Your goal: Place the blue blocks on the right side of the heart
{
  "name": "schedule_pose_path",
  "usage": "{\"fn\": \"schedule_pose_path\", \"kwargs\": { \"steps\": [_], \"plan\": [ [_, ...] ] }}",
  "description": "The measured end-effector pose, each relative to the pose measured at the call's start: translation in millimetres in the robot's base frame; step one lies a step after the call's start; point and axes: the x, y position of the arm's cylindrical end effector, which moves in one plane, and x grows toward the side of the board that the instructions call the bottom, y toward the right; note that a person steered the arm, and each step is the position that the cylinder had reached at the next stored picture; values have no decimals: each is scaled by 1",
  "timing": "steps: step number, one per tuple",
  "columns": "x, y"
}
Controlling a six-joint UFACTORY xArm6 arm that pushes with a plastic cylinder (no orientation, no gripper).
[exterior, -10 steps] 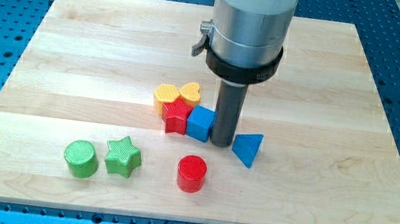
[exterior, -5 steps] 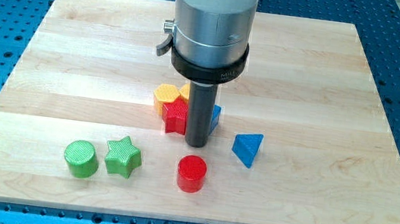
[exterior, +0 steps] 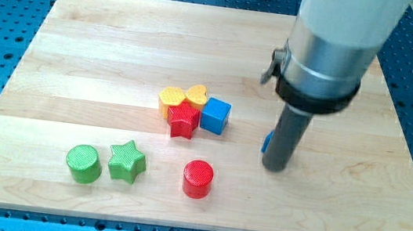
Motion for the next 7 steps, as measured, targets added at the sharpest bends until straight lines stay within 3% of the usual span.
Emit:
{"fn": "schedule_pose_path", "kwargs": {
  "steps": [2,4,5,7],
  "plan": [
    [-12,39],
    [-49,16],
    [-65,-44],
    [-92,-6]
  ]
}}
